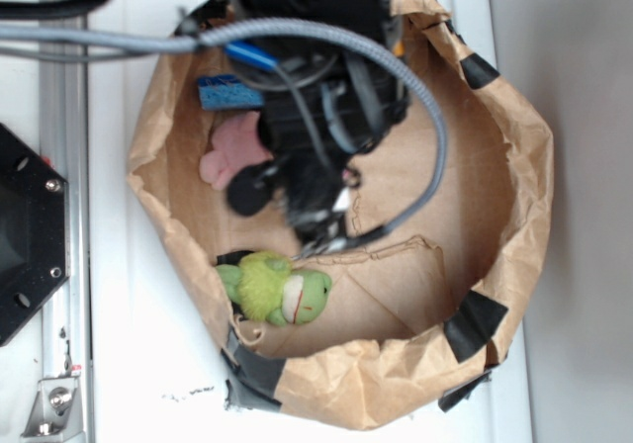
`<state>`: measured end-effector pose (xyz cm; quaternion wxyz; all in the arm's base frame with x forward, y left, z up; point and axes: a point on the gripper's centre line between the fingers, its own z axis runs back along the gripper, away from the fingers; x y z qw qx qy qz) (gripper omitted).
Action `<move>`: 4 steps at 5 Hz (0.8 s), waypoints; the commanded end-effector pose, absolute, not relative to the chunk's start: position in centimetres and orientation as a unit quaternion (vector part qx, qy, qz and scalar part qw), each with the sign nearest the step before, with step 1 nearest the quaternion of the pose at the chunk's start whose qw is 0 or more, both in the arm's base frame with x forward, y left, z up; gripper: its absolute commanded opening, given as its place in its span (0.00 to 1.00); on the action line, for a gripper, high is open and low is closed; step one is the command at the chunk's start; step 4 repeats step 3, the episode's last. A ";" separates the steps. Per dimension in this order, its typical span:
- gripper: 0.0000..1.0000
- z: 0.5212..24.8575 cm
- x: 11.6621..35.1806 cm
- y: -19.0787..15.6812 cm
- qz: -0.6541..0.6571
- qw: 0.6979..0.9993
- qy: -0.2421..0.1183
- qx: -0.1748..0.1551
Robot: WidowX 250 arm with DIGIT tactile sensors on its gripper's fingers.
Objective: Grab the silver keys.
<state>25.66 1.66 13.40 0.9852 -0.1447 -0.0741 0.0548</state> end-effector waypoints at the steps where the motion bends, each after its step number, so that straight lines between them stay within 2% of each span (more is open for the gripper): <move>1: 0.00 12.5 28.4 1.1 0.083 0.987 -0.112 -0.080; 2: 0.00 11.6 28.8 0.7 0.101 0.984 -0.130 -0.062; 4: 0.00 11.6 28.9 0.7 0.106 0.984 -0.126 -0.070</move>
